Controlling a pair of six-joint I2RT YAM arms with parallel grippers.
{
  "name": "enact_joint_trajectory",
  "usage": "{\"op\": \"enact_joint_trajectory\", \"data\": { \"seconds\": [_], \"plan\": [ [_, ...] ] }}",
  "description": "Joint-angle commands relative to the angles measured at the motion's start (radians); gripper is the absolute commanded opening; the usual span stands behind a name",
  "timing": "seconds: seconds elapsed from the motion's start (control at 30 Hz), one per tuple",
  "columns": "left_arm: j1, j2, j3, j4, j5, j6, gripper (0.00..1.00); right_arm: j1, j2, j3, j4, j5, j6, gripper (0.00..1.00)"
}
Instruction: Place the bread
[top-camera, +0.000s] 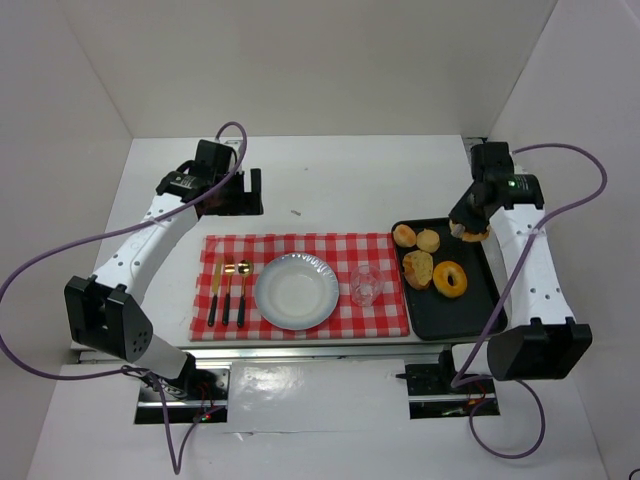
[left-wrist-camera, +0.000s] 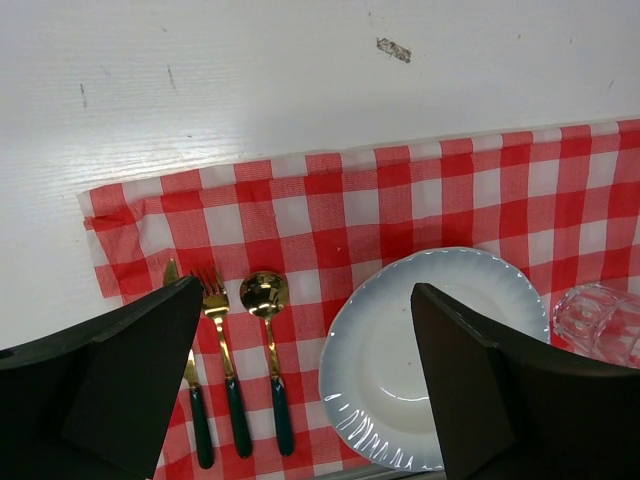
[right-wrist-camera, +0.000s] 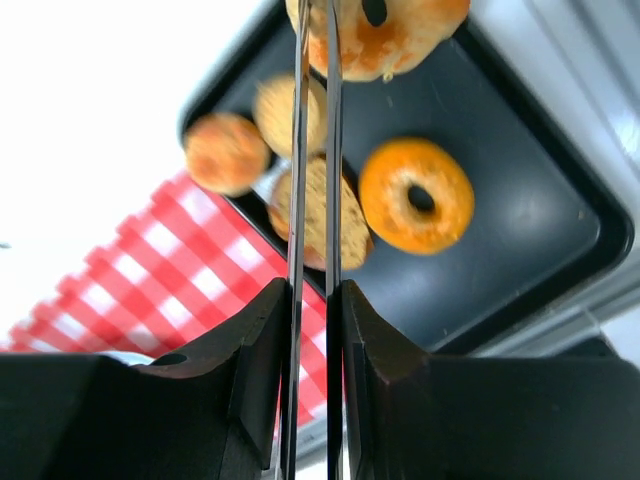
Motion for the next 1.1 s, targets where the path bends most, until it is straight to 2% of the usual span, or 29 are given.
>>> {"op": "enact_joint_trajectory", "data": {
  "seconds": [0.0,0.23,0.37,0.53,0.67,0.7,0.8,0.93,1.07],
  "plan": [
    [-0.003,-0.001,0.038,-0.004,-0.039,0.027,0.99,0.013,0.007,0.097,-0.032,0.060,-0.025,0.00],
    [-0.003,-0.001,0.056,-0.013,-0.059,0.006,0.99,0.095,0.035,0.179,-0.032,0.047,-0.048,0.00],
    [0.009,0.011,0.079,-0.034,-0.089,-0.032,0.99,0.207,0.091,0.267,-0.013,0.021,-0.080,0.00],
    [0.072,0.021,0.111,-0.082,-0.114,-0.110,0.99,0.452,0.159,0.347,0.059,-0.056,-0.117,0.00],
    [0.132,-0.007,0.111,-0.105,-0.157,-0.173,0.99,0.633,0.182,0.336,0.161,-0.159,-0.181,0.00],
    [0.132,-0.016,0.111,-0.105,-0.199,-0.184,0.99,0.697,0.193,0.336,0.161,-0.180,-0.206,0.00],
    [0.160,-0.039,0.102,-0.114,-0.214,-0.204,0.99,0.812,0.205,0.318,0.164,-0.233,-0.246,0.00],
    [0.204,-0.050,0.102,-0.114,-0.186,-0.204,0.99,0.912,0.216,0.281,0.130,-0.275,-0.267,0.00],
    [0.204,-0.059,0.084,-0.114,-0.163,-0.204,0.99,0.978,0.227,0.230,0.121,-0.363,-0.276,0.00]
  ]
}}
